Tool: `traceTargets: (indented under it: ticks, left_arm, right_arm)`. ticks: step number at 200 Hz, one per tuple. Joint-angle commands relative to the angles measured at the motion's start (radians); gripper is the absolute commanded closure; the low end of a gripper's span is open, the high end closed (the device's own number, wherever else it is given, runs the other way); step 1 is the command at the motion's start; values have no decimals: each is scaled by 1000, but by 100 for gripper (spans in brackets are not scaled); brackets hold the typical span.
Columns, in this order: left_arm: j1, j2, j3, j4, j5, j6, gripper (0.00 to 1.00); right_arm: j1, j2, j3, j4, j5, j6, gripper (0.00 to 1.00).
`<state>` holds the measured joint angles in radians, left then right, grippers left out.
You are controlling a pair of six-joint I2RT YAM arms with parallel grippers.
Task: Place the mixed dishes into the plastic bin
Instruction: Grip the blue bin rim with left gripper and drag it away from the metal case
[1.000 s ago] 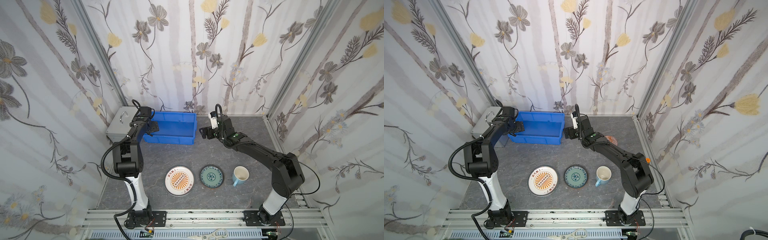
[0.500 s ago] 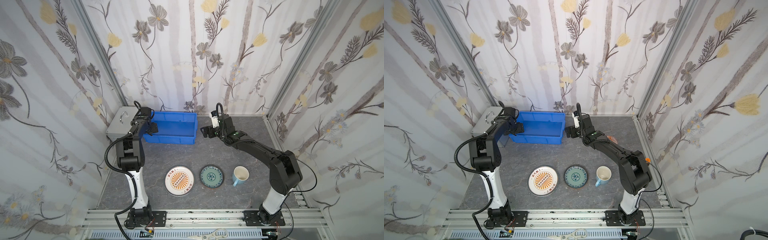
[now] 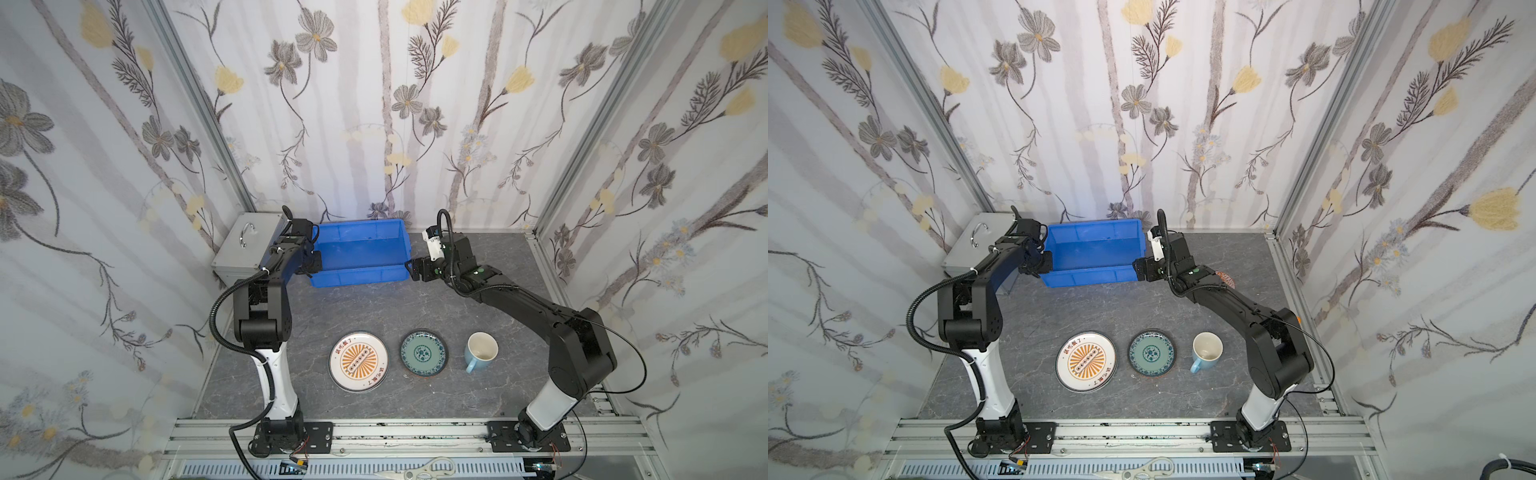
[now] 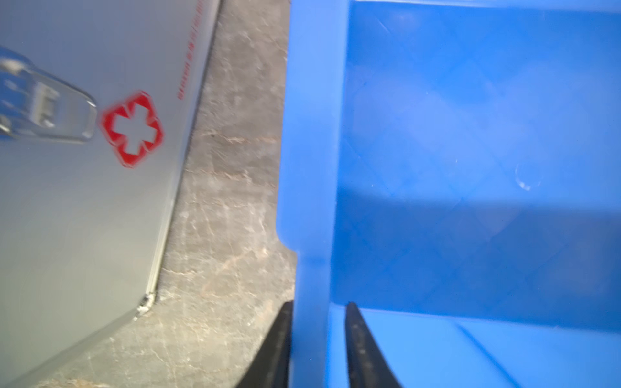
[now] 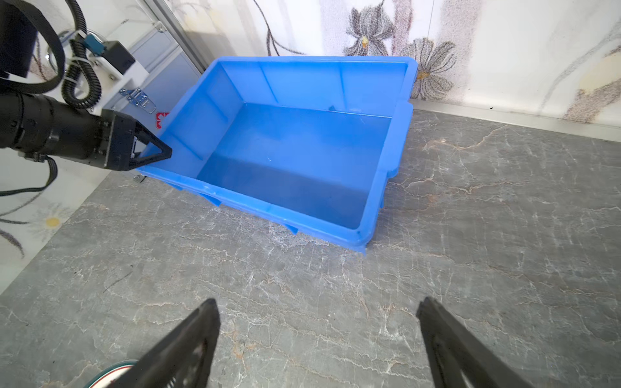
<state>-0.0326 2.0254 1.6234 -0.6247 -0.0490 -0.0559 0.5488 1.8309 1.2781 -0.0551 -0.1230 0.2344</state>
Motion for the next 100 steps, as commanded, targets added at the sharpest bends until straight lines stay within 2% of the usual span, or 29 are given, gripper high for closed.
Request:
traceTargets:
  ticks: [1, 21, 34, 65, 100]
  left_arm:
    - [-35, -60, -87, 43, -3, -8, 79]
    - [-68, -118, -185, 109, 11, -22, 80]
    - [-87, -138, -228, 135, 9, -22, 85]
    - [-125, -146, -251, 140, 31, -4, 93]
    - [-150, -147, -269, 135, 50, -25, 93]
  right_arm:
    - [0, -45, -32, -19, 7, 6, 8]
    - [1, -97, -85, -22, 11, 8, 8]
    - [1, -129, -118, -21, 16, 13, 8]
    - [8, -210, -179, -20, 24, 31, 8]
    - [11, -294, -226, -33, 35, 42, 7]
